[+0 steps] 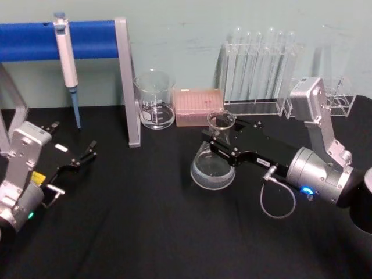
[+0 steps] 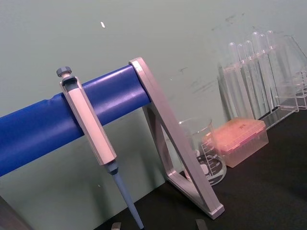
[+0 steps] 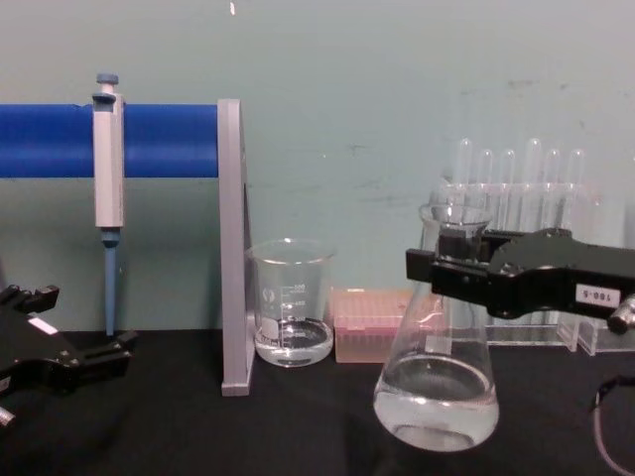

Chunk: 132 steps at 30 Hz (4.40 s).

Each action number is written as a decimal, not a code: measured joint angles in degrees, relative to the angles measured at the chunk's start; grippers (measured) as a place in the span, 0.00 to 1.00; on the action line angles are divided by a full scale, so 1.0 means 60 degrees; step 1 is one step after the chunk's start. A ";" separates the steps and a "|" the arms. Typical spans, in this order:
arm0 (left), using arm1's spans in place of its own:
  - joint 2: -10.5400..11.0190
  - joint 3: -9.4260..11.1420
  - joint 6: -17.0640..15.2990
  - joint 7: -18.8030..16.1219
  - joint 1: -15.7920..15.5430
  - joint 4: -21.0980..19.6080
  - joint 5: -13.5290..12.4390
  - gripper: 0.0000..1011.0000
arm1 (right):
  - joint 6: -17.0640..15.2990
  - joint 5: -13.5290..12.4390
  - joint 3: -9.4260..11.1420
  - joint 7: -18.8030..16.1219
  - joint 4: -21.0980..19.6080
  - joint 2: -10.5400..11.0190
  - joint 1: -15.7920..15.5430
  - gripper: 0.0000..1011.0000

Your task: Grasp the erlenmeyer flask with one hand, shake it three times, then place it back.

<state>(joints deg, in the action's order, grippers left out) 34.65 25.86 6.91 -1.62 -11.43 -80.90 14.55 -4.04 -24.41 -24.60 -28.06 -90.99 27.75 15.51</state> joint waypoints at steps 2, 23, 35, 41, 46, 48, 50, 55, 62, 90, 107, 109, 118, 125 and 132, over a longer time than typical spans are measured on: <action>0.0000 0.0000 0.0000 0.0000 0.0000 0.0000 0.0000 0.99 | 0.0010 0.0000 -0.0018 0.0002 0.0053 -0.0017 0.0015 0.45; 0.0000 0.0000 0.0000 0.0000 0.0001 0.0000 0.0000 0.99 | 0.0254 0.0125 -0.0209 -0.0158 0.0705 -0.0130 0.0110 0.45; 0.0000 0.0000 0.0000 0.0000 0.0000 0.0000 0.0000 0.99 | 0.0281 0.0282 -0.0272 -0.0162 0.0860 -0.0157 0.0072 0.45; 0.0000 0.0000 0.0000 0.0000 0.0000 0.0000 0.0000 0.99 | 0.0293 0.0342 -0.0285 -0.0171 0.0931 -0.0180 0.0063 0.45; 0.0000 0.0000 0.0000 0.0000 0.0000 0.0000 0.0000 0.99 | 0.0293 0.0373 -0.0297 -0.0181 0.0958 -0.0196 0.0043 0.45; 0.0000 0.0000 0.0000 0.0000 0.0000 0.0000 0.0000 0.99 | 0.0292 0.0386 -0.0298 -0.0185 0.0974 -0.0198 0.0032 0.45; 0.0000 0.0000 0.0000 0.0000 0.0000 0.0000 0.0000 0.99 | 0.0292 0.0398 -0.0300 -0.0187 0.0996 -0.0203 0.0025 0.45; 0.0000 0.0000 0.0000 0.0000 0.0000 0.0000 0.0000 0.99 | 0.0284 0.0422 -0.0305 -0.0187 0.1044 -0.0224 0.0014 0.45; 0.0000 0.0000 0.0000 0.0000 0.0000 0.0000 0.0000 0.99 | 0.0253 0.0443 -0.0319 -0.0188 0.1113 -0.0269 0.0010 0.45; 0.0000 0.0000 0.0000 0.0000 0.0001 0.0000 0.0000 0.99 | 0.0124 0.0530 -0.0352 -0.0174 0.1315 -0.0353 0.0062 0.45; 0.0000 0.0000 0.0000 0.0000 0.0000 0.0000 0.0000 0.99 | 0.0137 0.0576 -0.0363 -0.0166 0.1332 -0.0353 0.0062 0.45; 0.0000 0.0000 0.0000 0.0000 0.0000 0.0000 0.0000 0.99 | 0.0136 0.0578 -0.0362 -0.0165 0.1332 -0.0352 0.0060 0.46; 0.0000 0.0000 0.0000 0.0000 0.0001 0.0000 0.0000 0.99 | 0.0109 0.0591 -0.0362 -0.0167 0.1334 -0.0353 0.0056 0.73; 0.0000 0.0000 0.0000 0.0000 0.0000 0.0000 0.0000 0.99 | 0.0109 0.0591 -0.0363 -0.0167 0.1332 -0.0353 0.0058 0.92; 0.0000 0.0000 0.0000 0.0000 0.0000 0.0000 0.0000 0.99 | 0.0112 0.0590 -0.0363 -0.0168 0.1329 -0.0353 0.0058 0.99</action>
<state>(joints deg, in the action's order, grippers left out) 34.65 25.86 6.91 -1.62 -11.43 -80.90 14.55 -3.37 -20.86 -26.78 -29.07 -83.02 25.64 15.85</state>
